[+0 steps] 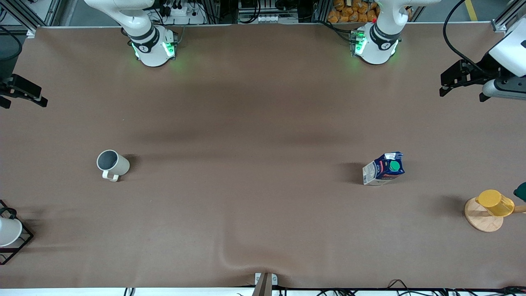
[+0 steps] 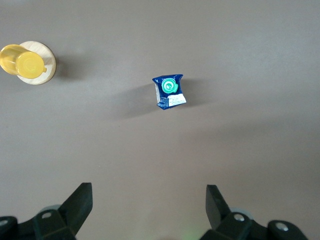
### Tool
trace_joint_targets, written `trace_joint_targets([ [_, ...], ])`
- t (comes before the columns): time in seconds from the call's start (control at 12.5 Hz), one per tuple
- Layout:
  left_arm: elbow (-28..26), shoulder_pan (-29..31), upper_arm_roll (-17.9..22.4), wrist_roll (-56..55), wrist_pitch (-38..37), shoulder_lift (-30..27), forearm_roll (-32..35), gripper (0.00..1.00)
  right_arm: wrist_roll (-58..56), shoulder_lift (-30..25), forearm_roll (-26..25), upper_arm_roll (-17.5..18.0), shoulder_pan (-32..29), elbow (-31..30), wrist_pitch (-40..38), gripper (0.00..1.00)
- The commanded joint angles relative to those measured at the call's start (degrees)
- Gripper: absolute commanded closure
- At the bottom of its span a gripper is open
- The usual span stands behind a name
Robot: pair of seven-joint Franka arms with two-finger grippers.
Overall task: Place milk next to cup
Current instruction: 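Reach the left gripper to the milk carton while the right gripper reaches the mug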
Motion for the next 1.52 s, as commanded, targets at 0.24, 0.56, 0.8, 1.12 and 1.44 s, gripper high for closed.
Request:
trace_joint_targets([
  [0.24, 0.7, -0.1, 0.0, -0.8, 0.2, 0.0, 0.7, 0.00, -0.9, -0.1, -0.3, 0.0, -0.3, 0.2, -0.3, 0.00],
  [0.56, 0.7, -0.4, -0.2, -0.4, 0.2, 2.0, 2.8, 0.00, -0.9, 1.0, -0.5, -0.1, -0.6, 0.2, -0.1, 0.00],
  [0.8, 0.5, 0.1, -0.1, -0.6, 4.0, 4.7, 1.6, 0.00, -0.8, 3.0, -0.5, -0.1, -0.7, 0.2, 0.6, 0.00],
  [1.12, 0.5, -0.3, -0.1, -1.0, 8.6, 12.8, 1.4, 0.00, -0.8, 7.3, 0.0, -0.2, -1.8, 0.2, 3.0, 0.00],
  [1.44, 0.5, -0.4, -0.1, -1.0, 15.3, 20.6, 1.9, 0.00, -0.8, 12.3, -0.5, -0.2, -3.0, 0.0, 6.8, 0.00],
])
